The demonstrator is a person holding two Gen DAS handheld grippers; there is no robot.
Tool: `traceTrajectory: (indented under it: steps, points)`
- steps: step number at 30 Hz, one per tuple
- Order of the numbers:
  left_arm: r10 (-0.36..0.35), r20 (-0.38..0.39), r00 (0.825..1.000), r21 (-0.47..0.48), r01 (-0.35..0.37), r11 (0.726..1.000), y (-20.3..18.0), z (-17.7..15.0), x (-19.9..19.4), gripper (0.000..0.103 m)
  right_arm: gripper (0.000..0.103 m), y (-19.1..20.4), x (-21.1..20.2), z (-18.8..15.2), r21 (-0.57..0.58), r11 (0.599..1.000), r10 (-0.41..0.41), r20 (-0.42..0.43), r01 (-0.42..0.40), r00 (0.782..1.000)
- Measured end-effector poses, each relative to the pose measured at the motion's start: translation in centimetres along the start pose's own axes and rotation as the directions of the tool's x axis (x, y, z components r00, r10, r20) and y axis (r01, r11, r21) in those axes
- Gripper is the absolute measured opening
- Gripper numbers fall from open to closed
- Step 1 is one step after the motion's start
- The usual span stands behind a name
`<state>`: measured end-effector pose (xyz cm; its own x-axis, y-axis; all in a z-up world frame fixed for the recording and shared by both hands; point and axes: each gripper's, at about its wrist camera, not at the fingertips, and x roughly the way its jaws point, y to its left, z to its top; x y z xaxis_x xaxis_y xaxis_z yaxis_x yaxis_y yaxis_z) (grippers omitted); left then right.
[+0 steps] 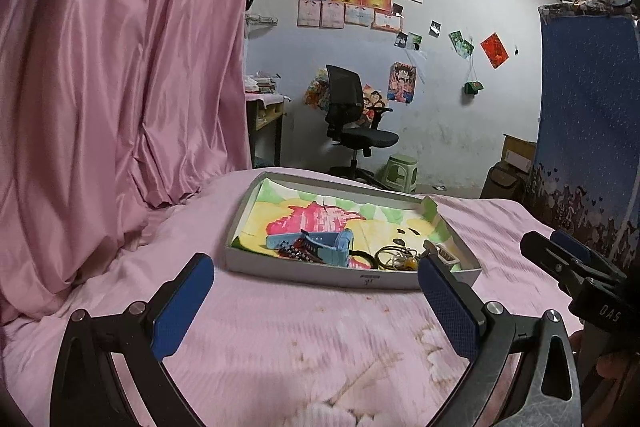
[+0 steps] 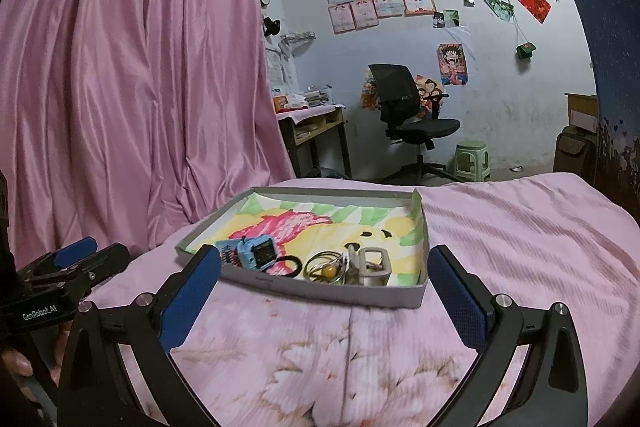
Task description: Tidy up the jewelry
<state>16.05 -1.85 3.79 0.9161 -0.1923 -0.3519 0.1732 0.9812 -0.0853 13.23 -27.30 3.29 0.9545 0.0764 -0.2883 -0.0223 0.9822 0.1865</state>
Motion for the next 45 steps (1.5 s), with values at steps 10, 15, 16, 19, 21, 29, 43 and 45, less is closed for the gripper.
traceTrajectory:
  steps: [10, 15, 16, 19, 21, 29, 43, 45]
  points:
    - [0.020, -0.012, 1.000, 0.037, -0.020, 0.999, -0.3, -2.3, -3.3, 0.103, 0.102, 1.2, -3.3, -1.9, -0.017, 1.000, 0.009, -0.012, -0.009, 1.000]
    - [0.035, -0.015, 0.999, 0.022, -0.035, 0.999, 0.0, -3.1, -4.9, 0.103, 0.102, 1.5, -5.0, -3.2, -0.023, 1.000, 0.003, -0.023, -0.004, 1.000]
    - [0.037, -0.015, 0.999, 0.019, -0.037, 0.999, 0.1, -3.3, -5.2, 0.103, 0.102, 1.6, -5.3, -3.5, -0.023, 1.000, 0.003, -0.027, -0.003, 1.000]
    - [0.046, -0.015, 0.999, 0.013, -0.046, 0.999, 0.2, -4.0, -6.2, 0.103, 0.102, 1.7, -6.3, -4.2, -0.024, 1.000, -0.001, -0.033, 0.000, 0.999]
    - [0.047, -0.015, 0.999, 0.007, -0.046, 0.999, 0.2, -4.3, -6.6, 0.103, 0.102, 1.7, -6.6, -4.5, -0.029, 1.000, -0.004, -0.036, 0.003, 0.999]
    - [0.052, -0.006, 0.999, 0.015, -0.052, 0.999, -0.2, -5.3, -7.6, 0.103, 0.102, 1.6, -7.5, -5.1, -0.034, 0.999, -0.014, -0.023, 0.014, 1.000]
    - [0.053, -0.014, 0.998, 0.015, -0.053, 0.998, -0.5, -5.8, -7.7, 0.103, 0.102, 1.9, -7.3, -5.1, -0.035, 0.999, -0.016, -0.028, 0.015, 0.999]
    - [0.051, -0.016, 0.999, 0.015, -0.050, 0.999, -0.5, -5.8, -7.8, 0.103, 0.102, 1.9, -7.3, -5.1, -0.036, 0.999, -0.016, -0.029, 0.015, 0.999]
